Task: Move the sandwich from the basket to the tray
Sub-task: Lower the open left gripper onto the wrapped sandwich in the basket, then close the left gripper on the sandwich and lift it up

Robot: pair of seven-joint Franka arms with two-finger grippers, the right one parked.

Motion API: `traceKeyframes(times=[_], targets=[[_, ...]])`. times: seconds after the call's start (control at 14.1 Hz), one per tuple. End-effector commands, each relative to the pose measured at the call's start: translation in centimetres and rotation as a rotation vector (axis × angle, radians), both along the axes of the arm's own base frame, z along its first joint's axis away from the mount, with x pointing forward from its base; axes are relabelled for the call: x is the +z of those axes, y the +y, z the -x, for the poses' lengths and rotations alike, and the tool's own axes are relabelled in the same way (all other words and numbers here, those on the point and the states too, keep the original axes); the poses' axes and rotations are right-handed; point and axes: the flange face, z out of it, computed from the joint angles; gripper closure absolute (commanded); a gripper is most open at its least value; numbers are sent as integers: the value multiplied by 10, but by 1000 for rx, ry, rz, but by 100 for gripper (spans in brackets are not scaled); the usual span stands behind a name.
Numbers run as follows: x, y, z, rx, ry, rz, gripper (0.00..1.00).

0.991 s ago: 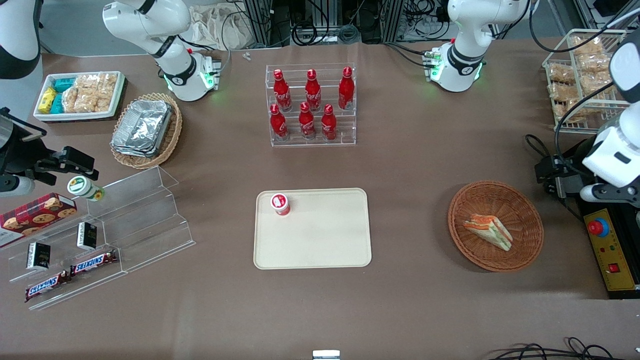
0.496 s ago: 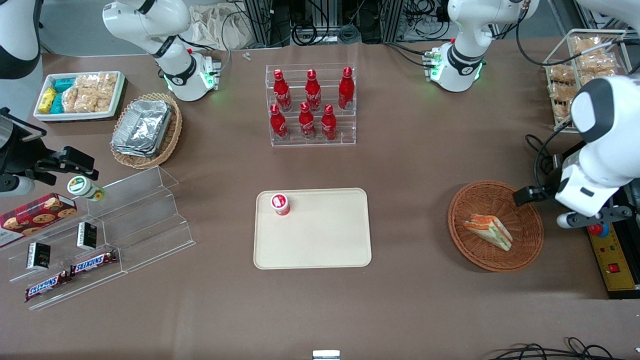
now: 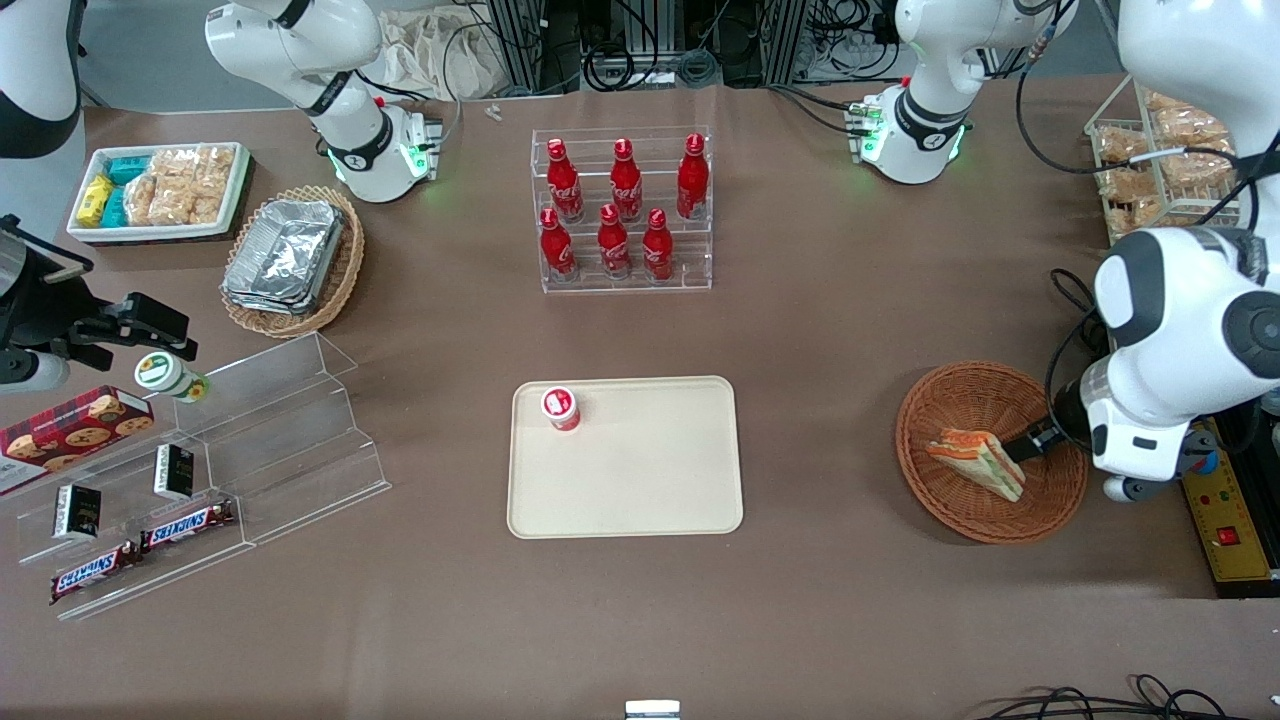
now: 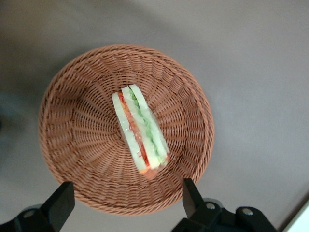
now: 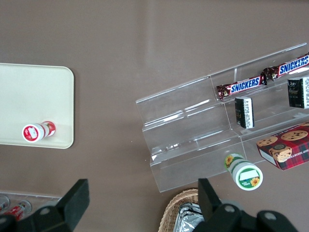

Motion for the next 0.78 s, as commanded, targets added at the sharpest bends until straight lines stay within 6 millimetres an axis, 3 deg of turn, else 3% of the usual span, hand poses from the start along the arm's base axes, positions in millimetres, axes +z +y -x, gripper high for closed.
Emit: traceKeyframes(times=[0.0,0.35,0.71], targets=[[-35,-3,-7,132,16,-9,1],[-86,-4,-6,241,61,-20,1],[-114,-4,-1,268,28,-23,4]])
